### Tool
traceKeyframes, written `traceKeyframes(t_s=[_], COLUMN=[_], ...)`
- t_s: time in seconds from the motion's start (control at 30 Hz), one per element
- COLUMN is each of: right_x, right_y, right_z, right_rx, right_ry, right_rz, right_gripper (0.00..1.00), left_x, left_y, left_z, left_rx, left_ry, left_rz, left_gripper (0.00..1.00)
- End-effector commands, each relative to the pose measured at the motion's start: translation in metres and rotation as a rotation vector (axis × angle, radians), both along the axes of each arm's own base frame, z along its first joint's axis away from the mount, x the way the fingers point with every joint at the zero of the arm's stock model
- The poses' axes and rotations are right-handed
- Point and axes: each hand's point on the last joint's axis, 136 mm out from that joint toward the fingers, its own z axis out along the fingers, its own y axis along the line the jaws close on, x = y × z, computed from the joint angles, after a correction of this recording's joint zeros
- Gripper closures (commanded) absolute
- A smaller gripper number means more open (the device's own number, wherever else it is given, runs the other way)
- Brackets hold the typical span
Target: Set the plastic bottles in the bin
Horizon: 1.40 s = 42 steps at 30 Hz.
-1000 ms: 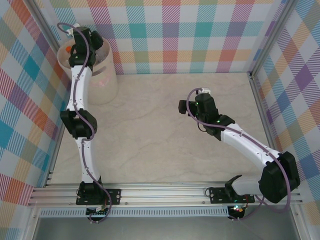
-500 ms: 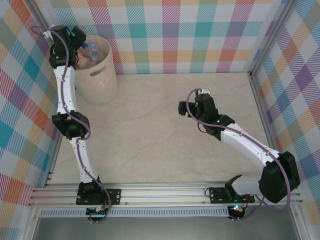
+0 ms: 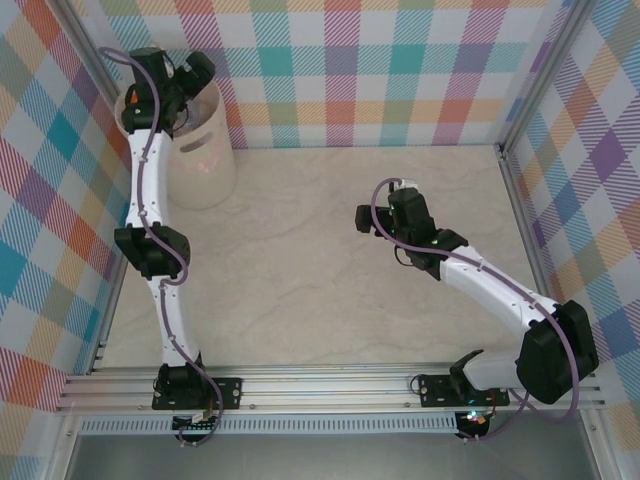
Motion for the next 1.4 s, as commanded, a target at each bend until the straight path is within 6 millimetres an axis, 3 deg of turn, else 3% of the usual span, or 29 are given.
traceKeyframes(t_s=[0.0, 0.17, 0.33, 0.4, 0.5, 0.7, 0.87, 1.07, 1.23, 1.37], right_x=[0.004, 0.003, 0.002, 0.001, 0.0, 0.001, 0.001, 0.004, 0.006, 0.005], right_y=[0.001, 0.0, 0.0, -0.001, -0.004, -0.012, -0.028, -0.057, -0.086, -0.116], right_z=[0.009, 0.006, 0.008, 0.008, 0.008, 0.011, 0.017, 0.022, 0.021, 0.017], right_rx=[0.016, 0.012, 0.011, 0.01, 0.008, -0.013, -0.035, -0.041, -0.076, -0.141], right_ry=[-0.007, 0.001, -0.001, -0.003, -0.008, -0.042, -0.101, -0.168, -0.184, -0.191], right_rz=[-0.009, -0.008, -0.006, -0.008, -0.015, -0.046, -0.103, -0.203, -0.273, -0.325], right_gripper=[0.0, 0.0, 0.0, 0.0, 0.0, 0.0, 0.0, 0.0, 0.0, 0.0], left_x=[0.005, -0.005, -0.026, -0.041, -0.065, -0.11, -0.161, -0.226, -0.268, -0.293], left_y=[-0.009, -0.005, -0.009, -0.014, -0.022, -0.034, -0.042, -0.038, -0.008, 0.028], left_z=[-0.032, -0.027, 0.028, 0.056, 0.082, 0.09, 0.085, 0.046, -0.007, -0.052], left_rx=[-0.059, -0.037, 0.0, 0.009, 0.024, 0.021, 0.031, 0.037, 0.052, 0.127], left_ry=[0.084, 0.106, -0.004, -0.053, -0.087, -0.083, -0.13, -0.098, -0.038, 0.031], left_rz=[-0.019, 0.043, 0.01, -0.02, -0.064, -0.107, -0.081, 0.003, 0.177, 0.372], left_gripper=[0.0, 0.0, 0.0, 0.0, 0.0, 0.0, 0.0, 0.0, 0.0, 0.0])
